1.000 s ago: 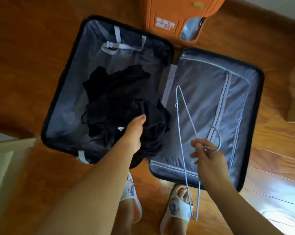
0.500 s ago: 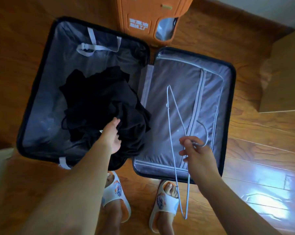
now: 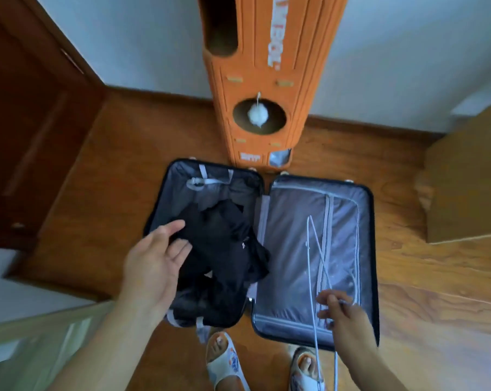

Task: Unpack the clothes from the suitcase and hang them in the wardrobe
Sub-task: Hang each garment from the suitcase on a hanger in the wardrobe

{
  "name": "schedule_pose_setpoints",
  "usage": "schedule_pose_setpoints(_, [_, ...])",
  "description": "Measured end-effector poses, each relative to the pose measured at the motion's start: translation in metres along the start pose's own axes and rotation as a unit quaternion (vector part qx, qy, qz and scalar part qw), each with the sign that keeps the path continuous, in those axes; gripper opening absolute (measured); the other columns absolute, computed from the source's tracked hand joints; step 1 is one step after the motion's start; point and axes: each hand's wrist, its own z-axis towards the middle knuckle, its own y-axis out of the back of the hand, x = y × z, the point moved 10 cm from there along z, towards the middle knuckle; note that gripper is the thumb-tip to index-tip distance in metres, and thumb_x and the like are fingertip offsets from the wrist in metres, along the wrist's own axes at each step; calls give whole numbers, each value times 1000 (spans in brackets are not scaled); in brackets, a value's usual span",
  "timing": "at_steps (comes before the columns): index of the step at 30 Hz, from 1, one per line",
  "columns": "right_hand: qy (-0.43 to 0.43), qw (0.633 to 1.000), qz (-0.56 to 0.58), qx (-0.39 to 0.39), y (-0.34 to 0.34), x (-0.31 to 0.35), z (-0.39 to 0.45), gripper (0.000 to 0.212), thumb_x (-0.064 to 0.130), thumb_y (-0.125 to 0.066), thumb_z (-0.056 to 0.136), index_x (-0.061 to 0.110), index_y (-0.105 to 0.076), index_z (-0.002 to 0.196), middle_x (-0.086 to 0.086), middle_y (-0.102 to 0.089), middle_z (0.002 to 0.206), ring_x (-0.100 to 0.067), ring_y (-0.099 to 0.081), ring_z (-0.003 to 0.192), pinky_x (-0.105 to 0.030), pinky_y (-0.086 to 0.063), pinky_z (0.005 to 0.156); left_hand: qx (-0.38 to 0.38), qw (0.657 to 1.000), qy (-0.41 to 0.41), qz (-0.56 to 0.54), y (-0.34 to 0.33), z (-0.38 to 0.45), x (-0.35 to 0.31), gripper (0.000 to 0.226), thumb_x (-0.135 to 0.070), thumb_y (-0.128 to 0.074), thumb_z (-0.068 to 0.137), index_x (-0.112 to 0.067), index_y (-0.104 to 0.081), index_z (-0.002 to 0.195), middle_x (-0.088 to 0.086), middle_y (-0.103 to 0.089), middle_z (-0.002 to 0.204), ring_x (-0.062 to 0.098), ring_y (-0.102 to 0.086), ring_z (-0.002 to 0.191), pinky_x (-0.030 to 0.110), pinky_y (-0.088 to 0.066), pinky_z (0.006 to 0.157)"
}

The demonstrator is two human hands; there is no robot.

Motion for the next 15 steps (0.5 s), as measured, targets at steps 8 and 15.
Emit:
schedule_pose_setpoints(8, [147,985,-22,82,58,214,-122,25,19,-44,104,21,-69,99,-1,-69,91,-16,-63,81,-28,-50,68,56,978,-201,-21,-107,-204,-259,28,-10,-43,108,-4,-70,100,9,-75,109,28,-70,112,43,-53,104])
schedule_pose_setpoints(15, [365,918,-48,146,66,409,-250,38,44,-74,85,27,-57,114,7,-63,100,-10,-59,91,-16,-44,77,123,930,-329,-113,-162,-362,-436,14,-8,-52,105,-4,-60,116,6,-66,119,21,-68,100,37,-56,95])
